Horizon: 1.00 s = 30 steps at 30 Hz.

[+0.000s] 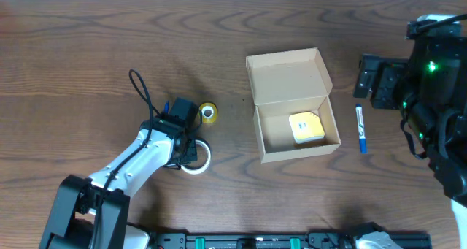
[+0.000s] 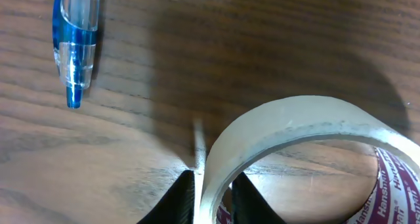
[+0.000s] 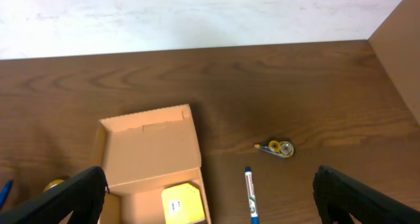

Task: Pack container
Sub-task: 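Lower the left gripper onto the white tape roll rim and grasp, then lift the white tape roll with the left gripper and carry it over the box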

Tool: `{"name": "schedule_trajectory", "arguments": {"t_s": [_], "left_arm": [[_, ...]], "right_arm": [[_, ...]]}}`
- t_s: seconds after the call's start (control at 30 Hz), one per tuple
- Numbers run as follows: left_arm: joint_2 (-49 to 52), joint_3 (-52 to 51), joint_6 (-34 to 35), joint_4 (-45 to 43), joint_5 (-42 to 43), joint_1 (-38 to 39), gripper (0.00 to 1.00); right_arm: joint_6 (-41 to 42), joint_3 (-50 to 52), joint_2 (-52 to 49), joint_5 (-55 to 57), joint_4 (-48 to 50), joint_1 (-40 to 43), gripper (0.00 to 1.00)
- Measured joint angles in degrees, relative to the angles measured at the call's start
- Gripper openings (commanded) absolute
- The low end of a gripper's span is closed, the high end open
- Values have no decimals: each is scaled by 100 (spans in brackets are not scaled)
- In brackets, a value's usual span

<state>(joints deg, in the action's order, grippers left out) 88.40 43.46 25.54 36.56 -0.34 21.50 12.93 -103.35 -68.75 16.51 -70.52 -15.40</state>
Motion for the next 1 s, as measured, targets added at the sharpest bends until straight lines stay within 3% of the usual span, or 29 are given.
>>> {"name": "schedule_trajectory", "arguments": {"t_s": [0.13,0.6,1.0], "left_arm": [[0,0,13,-24,-11,0,6],[0,90,15,155,199,0,6],[0,1443,-188,1036,304,0,6]], "right_arm": [[0,0,0,0,-17,0,99],[0,0,4,0,-46,0,99],[0,0,2,0,-219,0,99]]}}
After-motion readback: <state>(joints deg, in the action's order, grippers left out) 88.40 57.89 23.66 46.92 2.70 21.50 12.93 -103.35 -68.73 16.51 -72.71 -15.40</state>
